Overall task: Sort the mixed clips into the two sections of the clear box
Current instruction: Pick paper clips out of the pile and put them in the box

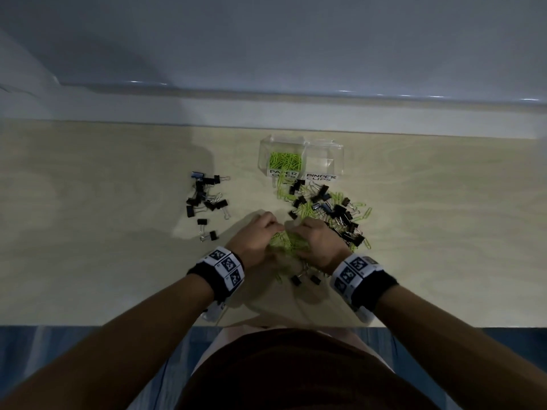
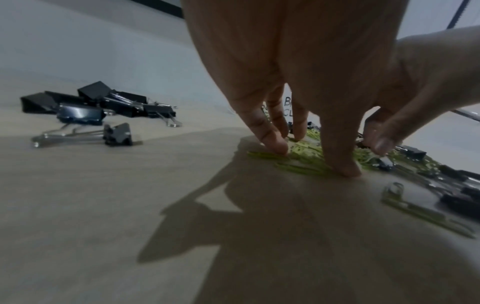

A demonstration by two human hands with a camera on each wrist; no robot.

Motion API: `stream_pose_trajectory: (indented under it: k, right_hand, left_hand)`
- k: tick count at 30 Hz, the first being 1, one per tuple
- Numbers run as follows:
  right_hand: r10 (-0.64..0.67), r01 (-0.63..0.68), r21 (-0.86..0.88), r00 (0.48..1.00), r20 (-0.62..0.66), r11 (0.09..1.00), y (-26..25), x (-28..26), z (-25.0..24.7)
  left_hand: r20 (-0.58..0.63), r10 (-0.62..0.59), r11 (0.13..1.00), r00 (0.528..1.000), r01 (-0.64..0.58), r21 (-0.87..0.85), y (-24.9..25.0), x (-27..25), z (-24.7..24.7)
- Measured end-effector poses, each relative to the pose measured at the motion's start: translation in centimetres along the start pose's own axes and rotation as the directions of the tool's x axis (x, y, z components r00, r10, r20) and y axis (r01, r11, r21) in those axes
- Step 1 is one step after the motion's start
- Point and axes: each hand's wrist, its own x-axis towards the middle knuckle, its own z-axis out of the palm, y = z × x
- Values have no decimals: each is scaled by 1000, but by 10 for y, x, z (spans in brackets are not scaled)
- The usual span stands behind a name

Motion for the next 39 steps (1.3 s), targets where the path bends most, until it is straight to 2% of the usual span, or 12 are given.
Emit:
stream_pose_trajectory:
  k: [4, 10, 12, 14, 17, 20, 23, 26, 30, 33, 35, 39]
  right_hand:
    - [23, -22, -95, 1000, 1, 995, -7, 9, 11]
    - [20, -24, -53, 997, -75, 998, -6, 11, 7]
    - [56, -49, 55, 990, -132, 997, -1, 11, 5]
    - [160, -122, 216, 973, -168, 969, 4, 10, 3]
    - [323, -243, 432, 939, -121, 868, 4, 8, -7]
    - [361, -223, 565, 922, -143, 794, -1, 14, -27]
    - [370, -170, 601, 901, -226, 781, -6, 32, -57]
    - [385, -127, 598, 864, -324, 791, -14, 57, -89]
    - [388, -123, 526, 816, -429, 841, -22, 91, -117]
    - [377, -175, 439, 821, -428, 881, -24, 104, -119]
    - [359, -219, 353, 843, -400, 909, -19, 100, -112]
    - [266, -232, 136, 895, -358, 963, -11, 67, -85]
  left_hand:
    - [-13, -3, 1000, 1000, 3, -12, 10, 3, -7]
    - [0, -41, 999, 999, 41, 10, 16, 6, -11]
    - [-19, -58, 998, 998, 58, -34, 12, 6, -12]
    - [-51, -119, 983, 992, 110, -144, 8, 5, -12]
    - [-51, -225, 906, 973, 190, -379, 5, 3, -17]
    - [-68, -232, 863, 970, 173, -474, 8, 7, -39]
    - [-149, -235, 856, 961, 132, -500, 12, 21, -71]
    - [-258, -279, 870, 925, 131, -475, 13, 42, -102]
    - [-396, -338, 887, 854, 148, -437, 15, 71, -129]
    - [-444, -372, 895, 815, 188, -405, 18, 91, -136]
    - [-435, -350, 916, 830, 205, -345, 18, 102, -136]
    - [-342, -178, 983, 922, 156, -92, 13, 106, -128]
